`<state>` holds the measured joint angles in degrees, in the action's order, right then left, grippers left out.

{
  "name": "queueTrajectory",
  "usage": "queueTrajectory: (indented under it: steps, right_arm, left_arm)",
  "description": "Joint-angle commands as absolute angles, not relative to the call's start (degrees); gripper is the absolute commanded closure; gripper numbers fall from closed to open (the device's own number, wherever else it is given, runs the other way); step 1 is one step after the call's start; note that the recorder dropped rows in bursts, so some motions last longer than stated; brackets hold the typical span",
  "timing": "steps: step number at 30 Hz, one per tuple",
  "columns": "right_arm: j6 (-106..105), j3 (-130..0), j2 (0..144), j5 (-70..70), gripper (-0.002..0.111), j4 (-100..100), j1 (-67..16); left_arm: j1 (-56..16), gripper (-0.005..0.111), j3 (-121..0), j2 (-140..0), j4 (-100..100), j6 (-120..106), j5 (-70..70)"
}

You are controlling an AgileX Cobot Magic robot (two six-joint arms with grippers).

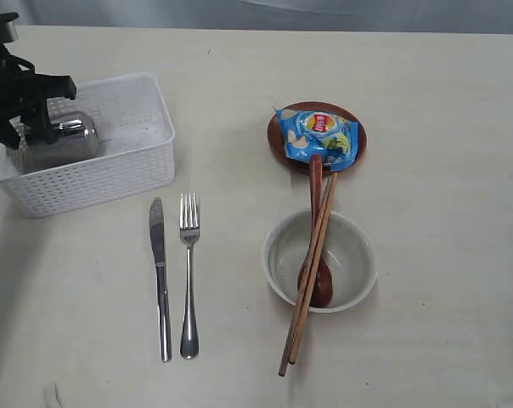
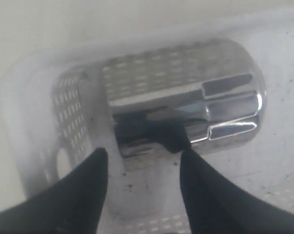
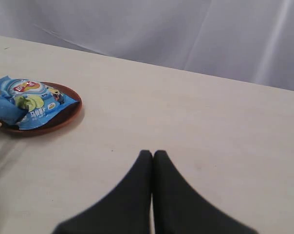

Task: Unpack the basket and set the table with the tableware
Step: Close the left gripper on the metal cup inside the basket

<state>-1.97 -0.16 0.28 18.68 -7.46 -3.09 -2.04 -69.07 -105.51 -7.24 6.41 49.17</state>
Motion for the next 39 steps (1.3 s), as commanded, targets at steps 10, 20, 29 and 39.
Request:
queueTrajectory:
  steps: [10, 20, 29, 39]
  right_arm:
    - [-1.94, 0.0, 0.0, 18.39, 0.108, -7.55, -2.92]
    - [-1.94, 0.0, 0.0, 18.39, 0.108, -7.55, -2.92]
    - [-1.94, 0.0, 0.0, 18.39, 0.108, -7.55, -2.92]
    - [-1.94, 0.0, 0.0, 18.39, 0.108, -7.55, -2.92]
  left_arm:
    - [-1.88, 0.062, -68.99, -107.98, -19.99, -2.47, 40.71]
    - [-1.88, 0.096, -68.99, -107.65, -30.5, -10.94, 36.88]
    - [-1.88, 0.107, -69.11, -106.19, -42.04, -26.16, 37.82]
    - [-1.21, 0.066, -69.11, -105.31, -40.16, -19.45, 39.12]
